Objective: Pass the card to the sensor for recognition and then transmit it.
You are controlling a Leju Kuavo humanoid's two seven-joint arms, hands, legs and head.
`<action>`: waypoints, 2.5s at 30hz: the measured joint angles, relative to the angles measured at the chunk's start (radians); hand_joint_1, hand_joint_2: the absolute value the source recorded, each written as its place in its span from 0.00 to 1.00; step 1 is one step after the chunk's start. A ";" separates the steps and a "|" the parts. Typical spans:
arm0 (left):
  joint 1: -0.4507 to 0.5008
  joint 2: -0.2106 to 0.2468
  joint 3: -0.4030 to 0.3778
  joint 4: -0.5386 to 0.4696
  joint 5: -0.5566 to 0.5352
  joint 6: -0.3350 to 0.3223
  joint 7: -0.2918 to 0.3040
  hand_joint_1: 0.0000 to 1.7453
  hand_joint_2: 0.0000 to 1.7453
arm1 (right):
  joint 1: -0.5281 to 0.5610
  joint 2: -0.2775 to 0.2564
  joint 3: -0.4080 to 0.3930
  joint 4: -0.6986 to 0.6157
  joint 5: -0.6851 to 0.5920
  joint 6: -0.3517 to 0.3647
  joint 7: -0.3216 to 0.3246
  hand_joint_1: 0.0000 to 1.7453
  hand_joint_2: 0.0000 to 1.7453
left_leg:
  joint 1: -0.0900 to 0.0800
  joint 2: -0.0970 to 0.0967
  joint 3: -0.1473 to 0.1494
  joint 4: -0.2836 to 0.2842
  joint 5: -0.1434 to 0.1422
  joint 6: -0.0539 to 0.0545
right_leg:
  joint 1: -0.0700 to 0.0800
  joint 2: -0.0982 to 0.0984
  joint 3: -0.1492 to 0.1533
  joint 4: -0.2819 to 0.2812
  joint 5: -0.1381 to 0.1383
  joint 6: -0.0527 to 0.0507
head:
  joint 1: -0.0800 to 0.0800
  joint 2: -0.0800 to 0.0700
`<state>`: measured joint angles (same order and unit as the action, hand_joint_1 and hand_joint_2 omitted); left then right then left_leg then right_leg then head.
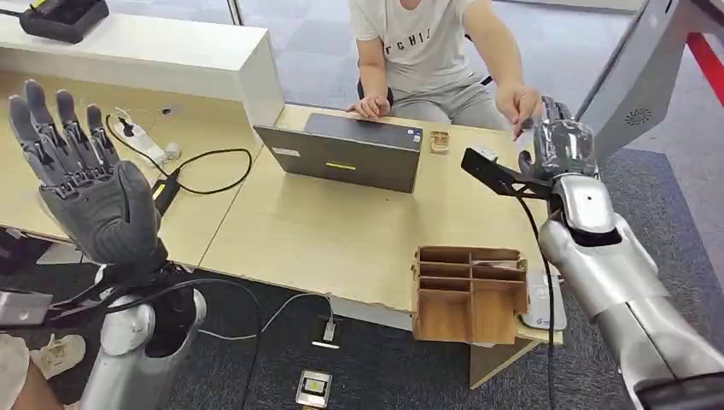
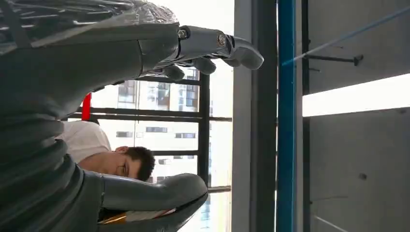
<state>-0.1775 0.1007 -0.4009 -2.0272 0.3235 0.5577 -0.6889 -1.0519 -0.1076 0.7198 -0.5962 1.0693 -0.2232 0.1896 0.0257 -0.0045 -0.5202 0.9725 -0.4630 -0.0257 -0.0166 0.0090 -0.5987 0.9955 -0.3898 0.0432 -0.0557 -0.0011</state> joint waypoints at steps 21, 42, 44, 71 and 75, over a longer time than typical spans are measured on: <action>0.081 0.003 0.043 -0.015 -0.068 0.049 0.029 0.00 1.00 | 0.460 -0.222 -0.162 -0.772 -0.062 -0.148 0.013 0.00 1.00 | 0.000 0.000 0.001 -0.001 -0.002 0.000 | 0.000 0.000 0.001 0.000 -0.002 0.001 | 0.000 0.000; 0.152 0.024 0.076 -0.111 -0.140 0.036 0.074 0.00 1.00 | 0.848 -0.227 -0.212 -1.217 -0.242 0.056 -0.064 0.00 1.00 | 0.000 0.000 0.001 -0.001 -0.002 0.000 | 0.000 0.000 0.002 0.000 -0.003 0.000 | 0.000 0.000; 0.146 0.024 0.075 -0.111 -0.134 0.028 0.075 0.00 1.00 | 0.856 -0.223 -0.208 -1.215 -0.237 0.086 -0.066 0.00 1.00 | 0.000 0.000 0.001 -0.001 -0.002 0.000 | 0.000 0.000 0.002 0.000 -0.003 0.000 | 0.000 0.000; 0.055 0.015 0.065 -0.078 -0.100 -0.018 0.079 0.00 1.00 | 0.741 -0.177 -0.070 -0.969 -0.050 0.236 -0.029 0.00 1.00 | 0.000 0.000 0.001 -0.001 -0.002 0.000 | 0.000 0.000 0.002 0.000 -0.003 0.000 | 0.000 0.000; 0.058 0.015 0.065 -0.078 -0.103 -0.006 0.079 0.00 1.00 | 0.711 -0.181 -0.067 -0.922 -0.043 0.212 -0.013 0.00 1.00 | 0.000 0.000 0.001 -0.001 -0.002 0.000 | 0.000 0.000 0.002 0.000 -0.003 0.000 | 0.000 0.000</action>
<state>-0.1199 0.1160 -0.3357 -2.1050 0.2205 0.5512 -0.6100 -0.3413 -0.2884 0.6523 -1.5179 1.0262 -0.0115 0.1770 0.0258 -0.0047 -0.5196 0.9713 -0.4650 -0.0253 -0.0166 0.0089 -0.5971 0.9954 -0.3923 0.0437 -0.0553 -0.0011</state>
